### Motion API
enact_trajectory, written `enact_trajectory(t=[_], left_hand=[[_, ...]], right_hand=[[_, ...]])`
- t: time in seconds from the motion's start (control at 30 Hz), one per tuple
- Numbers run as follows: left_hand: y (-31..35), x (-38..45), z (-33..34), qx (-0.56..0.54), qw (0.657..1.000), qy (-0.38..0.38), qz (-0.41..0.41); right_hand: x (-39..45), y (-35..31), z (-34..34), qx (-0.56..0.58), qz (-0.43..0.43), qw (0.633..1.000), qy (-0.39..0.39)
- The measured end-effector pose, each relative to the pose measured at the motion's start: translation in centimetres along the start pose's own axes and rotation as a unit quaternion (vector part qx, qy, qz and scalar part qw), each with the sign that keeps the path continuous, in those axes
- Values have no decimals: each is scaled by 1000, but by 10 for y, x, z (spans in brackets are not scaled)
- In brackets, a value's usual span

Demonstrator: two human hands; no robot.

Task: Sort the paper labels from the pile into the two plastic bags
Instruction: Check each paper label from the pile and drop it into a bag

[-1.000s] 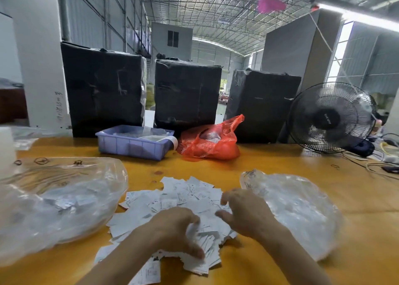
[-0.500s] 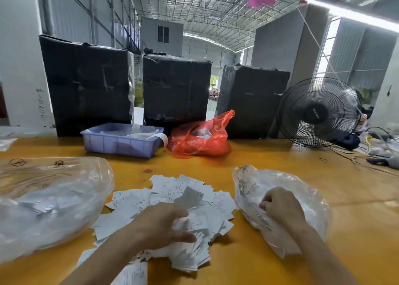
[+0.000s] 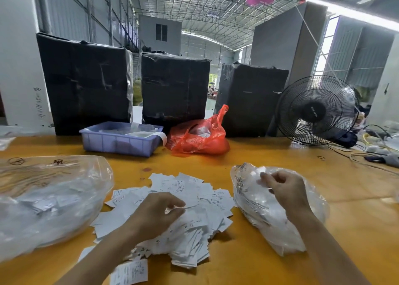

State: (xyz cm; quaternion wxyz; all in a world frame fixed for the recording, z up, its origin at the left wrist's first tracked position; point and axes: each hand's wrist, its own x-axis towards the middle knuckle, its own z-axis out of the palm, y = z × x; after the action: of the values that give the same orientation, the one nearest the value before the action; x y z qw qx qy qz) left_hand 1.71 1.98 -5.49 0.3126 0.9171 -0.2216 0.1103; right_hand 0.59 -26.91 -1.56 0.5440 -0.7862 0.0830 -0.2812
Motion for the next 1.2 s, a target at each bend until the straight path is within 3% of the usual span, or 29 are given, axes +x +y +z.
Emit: enact_trajectory(t=[0.13,0.23,0.3,0.37,0.6,0.63,0.7,0.77,0.8,0.9,0.97,1.0,1.1,1.13,1.2], left_hand=[[13,3,-5,-162,985,33,-53],[30,4,-9,-403,902,-27,-153],[37,3,-10,-479,851,-52,-208],[40,2,-11,-503,830,-48,-235],[28,-1,-10,-485,847,61,-210],[26,0,-12,-490,841,75,-216],[22,2,-16,-503,827,91,-234],[19,2,-18,-508,820,96,-245],[18,2,-18,-505,820,98,-249],[18,2,-15,-505,822,99,-242],[18,3,-14,-479,844,91,-225],[19,3,-14,-457,859,85,-216],[21,1,-14,-422,882,74,-197],[22,1,-14,-415,886,72,-192],[24,0,-14,-394,898,76,-182]], right_hand=[[-25,-23,28,229,103,950,-186],[-50,-34,61,200,79,942,-257],[-60,-36,75,145,32,953,-263],[-65,-37,80,123,8,952,-281],[-62,-45,66,75,-6,946,-315],[-52,-44,57,32,-43,960,-276],[-25,-37,32,-126,-155,974,-109],[-2,-22,1,-319,-202,926,18],[5,-12,-10,-404,-172,898,22],[6,13,-22,-570,-61,815,-79],[3,7,-20,-524,-46,845,-98],[0,-3,-18,-484,-63,870,-71],[-16,-41,0,-409,-189,893,25],[-25,-53,10,-355,-228,906,3],[-41,-72,36,-230,-237,933,-146]])
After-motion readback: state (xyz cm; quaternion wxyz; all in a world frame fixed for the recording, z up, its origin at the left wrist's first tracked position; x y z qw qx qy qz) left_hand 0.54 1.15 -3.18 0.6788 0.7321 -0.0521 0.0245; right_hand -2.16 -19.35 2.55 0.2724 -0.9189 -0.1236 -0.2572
